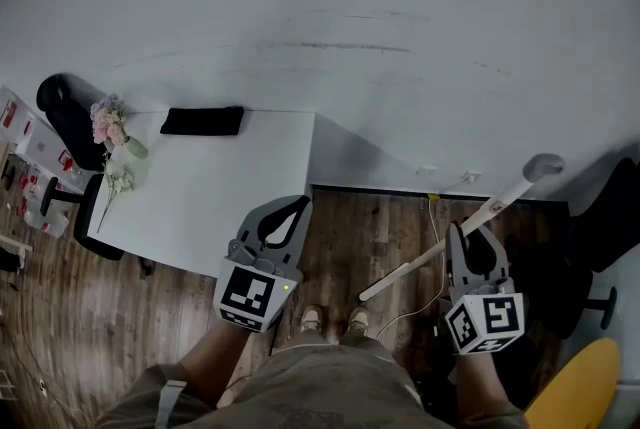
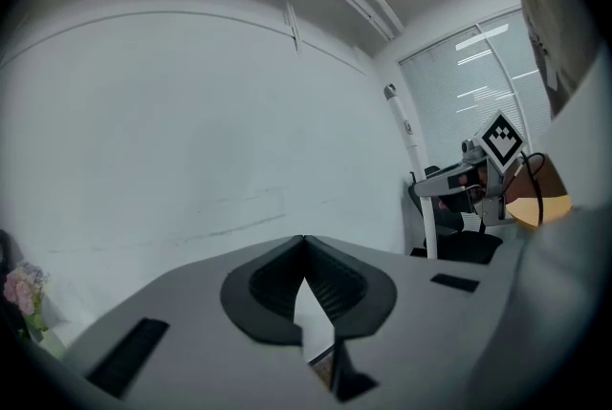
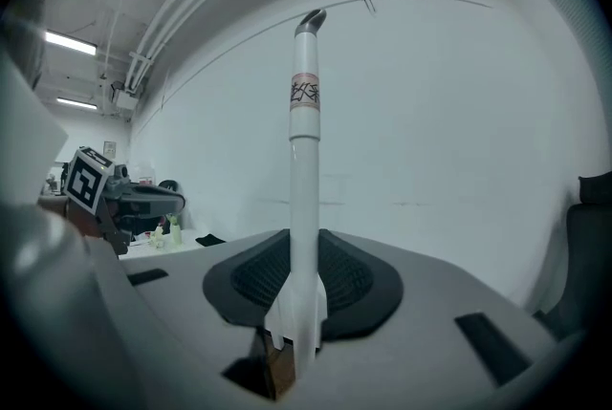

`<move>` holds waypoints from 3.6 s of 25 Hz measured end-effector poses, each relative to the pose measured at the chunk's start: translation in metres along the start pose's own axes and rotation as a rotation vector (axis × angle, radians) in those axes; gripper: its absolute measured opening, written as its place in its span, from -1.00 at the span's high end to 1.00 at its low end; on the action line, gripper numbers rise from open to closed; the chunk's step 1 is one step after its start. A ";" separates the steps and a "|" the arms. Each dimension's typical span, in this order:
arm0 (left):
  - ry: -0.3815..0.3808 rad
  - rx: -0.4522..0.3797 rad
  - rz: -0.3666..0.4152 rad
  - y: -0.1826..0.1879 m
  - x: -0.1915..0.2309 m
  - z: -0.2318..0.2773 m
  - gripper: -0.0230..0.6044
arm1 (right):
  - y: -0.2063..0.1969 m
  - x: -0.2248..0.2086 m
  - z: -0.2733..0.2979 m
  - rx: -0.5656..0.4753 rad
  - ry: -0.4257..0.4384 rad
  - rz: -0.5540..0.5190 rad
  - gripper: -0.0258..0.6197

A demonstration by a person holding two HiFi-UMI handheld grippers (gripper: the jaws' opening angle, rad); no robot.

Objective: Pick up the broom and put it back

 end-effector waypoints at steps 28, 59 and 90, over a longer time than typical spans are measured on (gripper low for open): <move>-0.025 0.170 -0.035 -0.158 -0.008 0.175 0.87 | -0.224 -0.133 0.218 0.366 -0.162 0.064 0.60; -0.030 0.351 -0.144 -0.299 0.009 0.242 0.87 | -0.351 -0.164 0.357 0.417 -0.096 -0.099 0.57; -0.071 0.207 -0.182 -0.134 0.036 0.201 0.87 | -0.134 -0.104 0.244 0.190 -0.005 0.046 0.61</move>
Point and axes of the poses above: the fingertips, and each gripper's own axes: z forward along the fingers, x to its left, y out of its top, the point moved 2 cm from there along -z, backward along the fingers, and after that the axes turned 8 degrees about y, right-handed, at the moved point
